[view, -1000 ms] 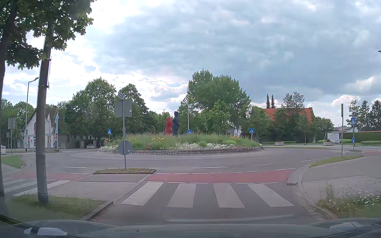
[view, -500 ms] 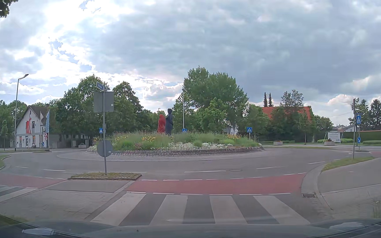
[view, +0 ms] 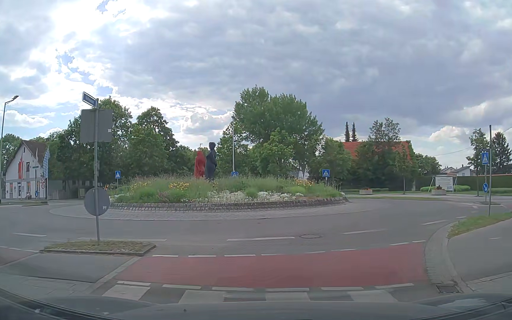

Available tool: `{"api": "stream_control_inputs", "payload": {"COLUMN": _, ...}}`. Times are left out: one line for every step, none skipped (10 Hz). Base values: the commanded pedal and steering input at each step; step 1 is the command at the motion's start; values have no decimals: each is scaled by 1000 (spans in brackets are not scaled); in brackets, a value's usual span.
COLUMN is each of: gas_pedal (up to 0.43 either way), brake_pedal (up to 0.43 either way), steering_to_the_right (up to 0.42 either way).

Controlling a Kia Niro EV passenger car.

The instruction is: Follow the waypoints while adhering to traffic rules and regulations

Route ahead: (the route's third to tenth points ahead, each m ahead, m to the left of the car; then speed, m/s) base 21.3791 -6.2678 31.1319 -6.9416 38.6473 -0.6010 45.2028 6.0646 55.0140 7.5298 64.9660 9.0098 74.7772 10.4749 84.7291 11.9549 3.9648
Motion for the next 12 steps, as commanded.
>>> {"api": "stream_control_inputs", "payload": {"gas_pedal": 79, "brake_pedal": 18, "steering_to_the_right": 134}}
{"api": "stream_control_inputs", "payload": {"gas_pedal": 79, "brake_pedal": 18, "steering_to_the_right": 150}}
{"api": "stream_control_inputs", "payload": {"gas_pedal": 79, "brake_pedal": 18, "steering_to_the_right": 159}}
{"api": "stream_control_inputs", "payload": {"gas_pedal": 79, "brake_pedal": 18, "steering_to_the_right": 164}}
{"api": "stream_control_inputs", "payload": {"gas_pedal": 79, "brake_pedal": 18, "steering_to_the_right": 167}}
{"api": "stream_control_inputs", "payload": {"gas_pedal": 79, "brake_pedal": 18, "steering_to_the_right": 168}}
{"api": "stream_control_inputs", "payload": {"gas_pedal": 47, "brake_pedal": 18, "steering_to_the_right": 171}}
{"api": "stream_control_inputs", "payload": {"gas_pedal": 47, "brake_pedal": 18, "steering_to_the_right": 175}}
{"api": "stream_control_inputs", "payload": {"gas_pedal": 47, "brake_pedal": 18, "steering_to_the_right": 184}}
{"api": "stream_control_inputs", "payload": {"gas_pedal": 47, "brake_pedal": 18, "steering_to_the_right": 189}}
{"api": "stream_control_inputs", "payload": {"gas_pedal": 47, "brake_pedal": 18, "steering_to_the_right": 190}}
{"api": "stream_control_inputs", "payload": {"gas_pedal": 47, "brake_pedal": 18, "steering_to_the_right": 192}}
